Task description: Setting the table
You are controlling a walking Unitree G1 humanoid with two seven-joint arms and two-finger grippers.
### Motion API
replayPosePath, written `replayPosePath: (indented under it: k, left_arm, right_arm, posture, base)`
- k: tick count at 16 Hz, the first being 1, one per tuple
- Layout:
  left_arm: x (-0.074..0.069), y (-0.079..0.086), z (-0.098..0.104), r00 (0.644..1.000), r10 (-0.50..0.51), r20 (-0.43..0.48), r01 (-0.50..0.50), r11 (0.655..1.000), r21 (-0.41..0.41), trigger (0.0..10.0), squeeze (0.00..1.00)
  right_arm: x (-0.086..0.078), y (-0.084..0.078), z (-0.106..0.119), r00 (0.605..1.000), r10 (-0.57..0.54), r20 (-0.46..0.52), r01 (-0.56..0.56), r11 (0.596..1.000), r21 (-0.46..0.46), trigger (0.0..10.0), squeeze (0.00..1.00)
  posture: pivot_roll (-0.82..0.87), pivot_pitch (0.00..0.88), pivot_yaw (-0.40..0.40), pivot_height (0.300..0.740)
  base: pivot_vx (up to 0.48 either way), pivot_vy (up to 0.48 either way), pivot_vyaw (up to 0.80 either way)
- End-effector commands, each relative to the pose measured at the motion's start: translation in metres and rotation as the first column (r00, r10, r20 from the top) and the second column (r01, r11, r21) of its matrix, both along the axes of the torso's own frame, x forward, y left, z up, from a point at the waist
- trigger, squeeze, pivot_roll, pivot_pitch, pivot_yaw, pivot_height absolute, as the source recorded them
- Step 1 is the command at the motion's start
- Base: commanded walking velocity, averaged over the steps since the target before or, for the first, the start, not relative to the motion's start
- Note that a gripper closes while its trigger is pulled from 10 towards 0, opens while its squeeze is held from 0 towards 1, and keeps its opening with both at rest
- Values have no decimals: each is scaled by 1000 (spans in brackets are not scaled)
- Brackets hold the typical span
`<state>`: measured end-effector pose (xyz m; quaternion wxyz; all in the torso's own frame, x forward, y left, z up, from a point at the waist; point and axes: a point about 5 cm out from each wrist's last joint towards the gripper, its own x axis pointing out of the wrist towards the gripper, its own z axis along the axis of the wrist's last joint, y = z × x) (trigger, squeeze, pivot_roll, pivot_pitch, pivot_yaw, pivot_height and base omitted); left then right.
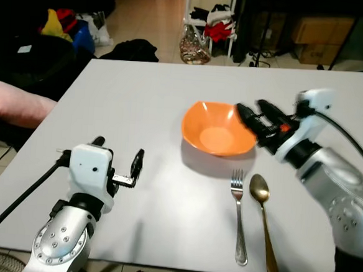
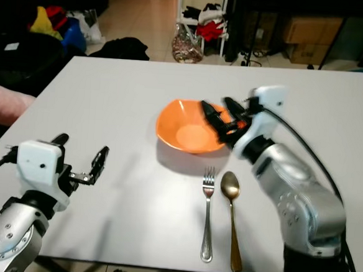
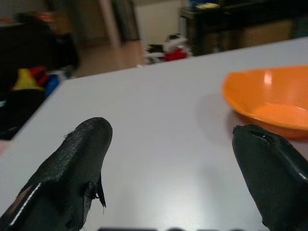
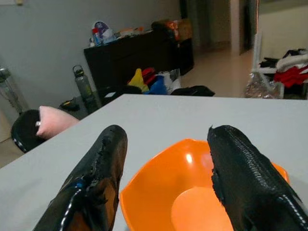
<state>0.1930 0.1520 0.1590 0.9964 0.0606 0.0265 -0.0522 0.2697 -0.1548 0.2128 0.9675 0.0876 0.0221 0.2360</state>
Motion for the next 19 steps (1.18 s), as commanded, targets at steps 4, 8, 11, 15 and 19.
replayPosePath:
  k: [4, 8, 11, 15, 19]
  left_arm:
    - [-4, 5, 4, 997, 72, 35, -73, 997, 22, 10000, 0]
    - [-7, 3, 3, 997, 74, 35, -75, 997, 27, 10000, 0]
    - [-7, 4, 3, 996, 79, 40, -80, 996, 34, 10000, 0]
    - [5, 9, 2, 993, 85, 79, -91, 993, 75, 10000, 0]
    - [10, 20, 5, 986, 134, 99, -140, 988, 58, 10000, 0]
  right_arm:
    - [-35, -4, -31, 993, -117, -19, 114, 984, -135, 10000, 0]
    - [-48, -1, -43, 993, -110, -48, 103, 986, -131, 10000, 1000]
    - [-53, -2, -45, 992, -129, -12, 127, 985, -114, 10000, 1000]
    - [-56, -8, -51, 990, -138, 7, 138, 983, -118, 10000, 1000]
    - [-63, -13, -57, 989, -146, -3, 144, 977, -159, 10000, 1000]
  posture:
    - [-70, 0, 106, 740]
    - [-65, 0, 101, 740]
    - [-67, 0, 102, 740]
    - [-73, 0, 103, 740]
    - [-89, 0, 111, 740]
  base:
    - [0, -480, 0]
    - [0, -480, 0]
    - [0, -480, 0]
    - [0, -480, 0]
    - [0, -240, 600]
